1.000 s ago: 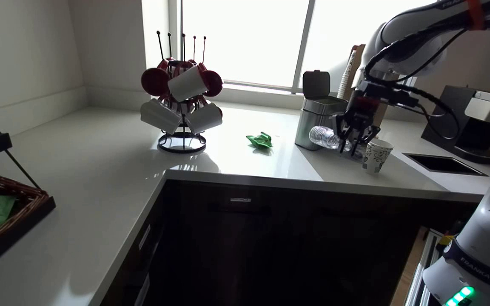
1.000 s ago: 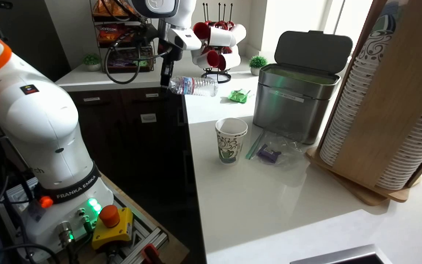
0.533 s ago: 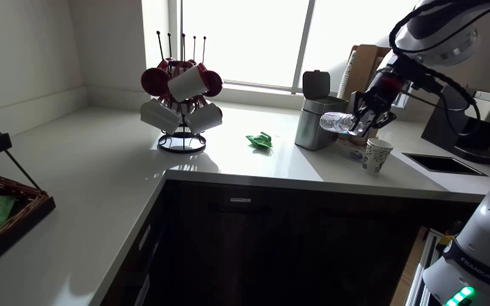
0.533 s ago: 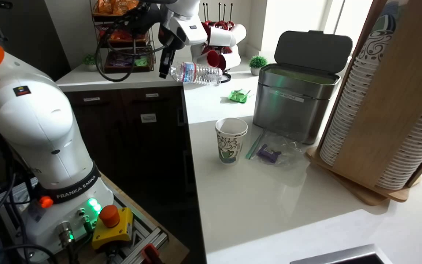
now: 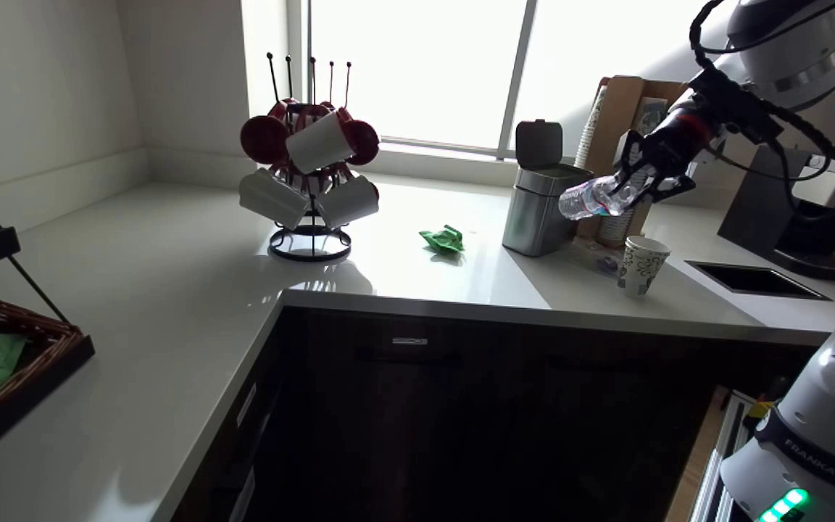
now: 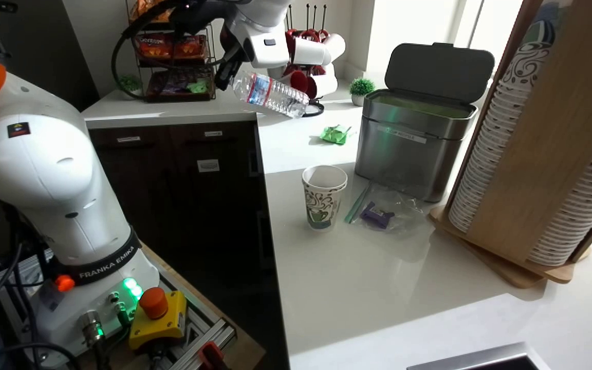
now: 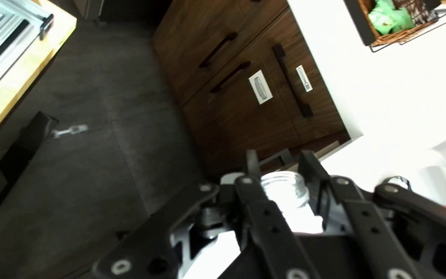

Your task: Put the plastic bottle into the coffee cup

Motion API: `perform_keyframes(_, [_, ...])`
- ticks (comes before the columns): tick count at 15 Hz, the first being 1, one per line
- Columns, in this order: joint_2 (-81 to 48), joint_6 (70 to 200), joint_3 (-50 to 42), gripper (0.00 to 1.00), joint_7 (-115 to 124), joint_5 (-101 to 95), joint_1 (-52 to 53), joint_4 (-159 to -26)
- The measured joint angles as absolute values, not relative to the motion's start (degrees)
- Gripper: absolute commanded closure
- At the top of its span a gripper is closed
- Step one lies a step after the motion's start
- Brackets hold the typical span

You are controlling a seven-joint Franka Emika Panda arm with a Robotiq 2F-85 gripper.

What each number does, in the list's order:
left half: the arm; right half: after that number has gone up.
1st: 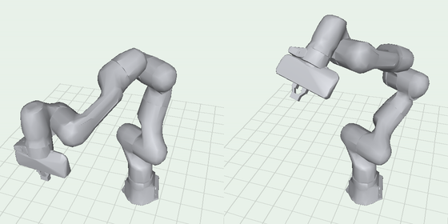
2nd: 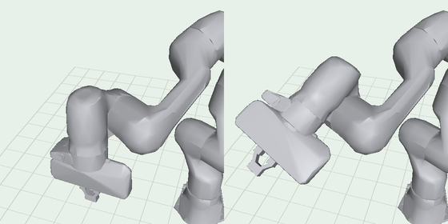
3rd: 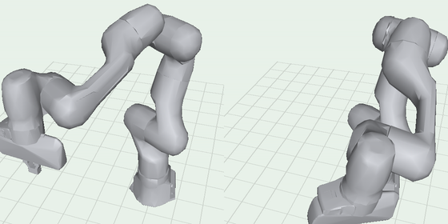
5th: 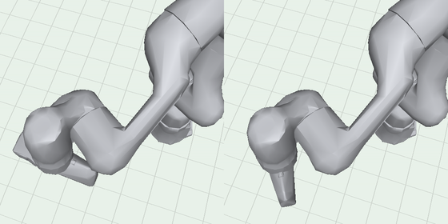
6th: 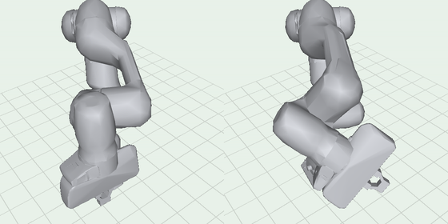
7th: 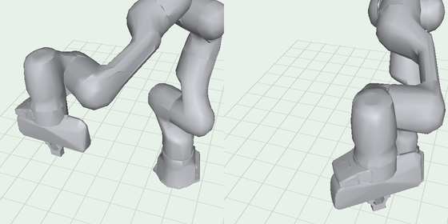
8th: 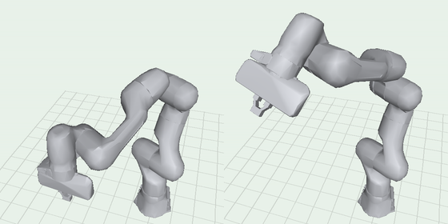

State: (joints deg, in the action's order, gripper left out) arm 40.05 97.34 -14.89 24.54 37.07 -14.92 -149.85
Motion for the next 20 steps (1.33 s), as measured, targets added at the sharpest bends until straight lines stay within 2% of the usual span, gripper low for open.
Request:
perform_keyframes(10, [39.0,93.7,-19.6,0.92,28.2,50.3,-25.0,-150.4])
perform_keyframes(20, [35.6,83.4,-24.2,0.92,29.2,51.1,-35.4,-150.9])
